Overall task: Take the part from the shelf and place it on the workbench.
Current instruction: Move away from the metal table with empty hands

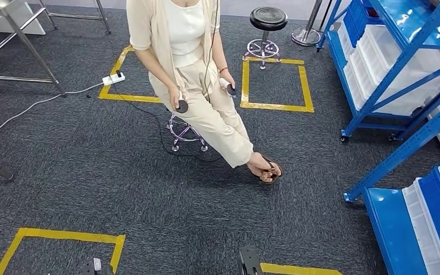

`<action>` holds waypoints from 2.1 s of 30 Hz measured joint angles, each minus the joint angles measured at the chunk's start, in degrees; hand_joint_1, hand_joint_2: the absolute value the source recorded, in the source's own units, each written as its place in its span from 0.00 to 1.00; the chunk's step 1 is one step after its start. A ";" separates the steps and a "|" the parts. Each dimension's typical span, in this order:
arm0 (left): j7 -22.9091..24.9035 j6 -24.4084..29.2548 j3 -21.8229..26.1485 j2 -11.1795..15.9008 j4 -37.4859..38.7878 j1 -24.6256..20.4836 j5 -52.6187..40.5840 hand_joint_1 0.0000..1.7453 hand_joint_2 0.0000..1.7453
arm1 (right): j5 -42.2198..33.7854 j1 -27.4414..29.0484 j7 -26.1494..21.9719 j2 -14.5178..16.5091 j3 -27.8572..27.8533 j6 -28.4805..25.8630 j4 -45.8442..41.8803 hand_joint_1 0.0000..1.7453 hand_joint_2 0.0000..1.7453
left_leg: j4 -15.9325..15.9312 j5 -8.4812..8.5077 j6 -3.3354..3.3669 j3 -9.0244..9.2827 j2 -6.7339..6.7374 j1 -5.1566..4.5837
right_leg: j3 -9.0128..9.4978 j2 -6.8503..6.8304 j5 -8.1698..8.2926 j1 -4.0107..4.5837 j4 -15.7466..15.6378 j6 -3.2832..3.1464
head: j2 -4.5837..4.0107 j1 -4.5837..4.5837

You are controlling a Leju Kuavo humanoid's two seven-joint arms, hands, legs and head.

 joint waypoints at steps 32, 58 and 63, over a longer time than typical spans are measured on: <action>-0.06 -0.62 -1.21 -0.40 -0.65 -1.11 2.29 0.00 0.00 | -1.45 -0.77 0.28 -0.09 0.60 -0.92 -0.07 0.00 0.00 | 0.41 0.17 -0.44 -0.72 0.31 -0.22 | 2.35 -1.22 1.58 -0.04 -4.80 -0.10 | 0.00 0.24; 0.73 -0.15 -5.13 -0.49 -0.96 -1.61 5.27 0.00 0.00 | -3.75 -0.62 -0.80 0.11 1.09 -1.22 -0.07 0.00 0.00 | 0.82 0.58 -0.08 -1.25 -6.43 -0.15 | 2.20 6.79 2.73 0.87 -6.26 -2.13 | 0.00 -0.13; 0.85 0.15 -5.83 -0.45 -0.99 -1.80 5.58 0.00 0.00 | -4.28 -0.50 -1.02 -0.03 1.11 -1.22 -0.08 0.00 0.00 | 0.28 0.68 0.15 -1.02 0.07 -0.52 | 2.01 -0.70 1.28 0.55 -3.64 -0.51 | 0.00 0.22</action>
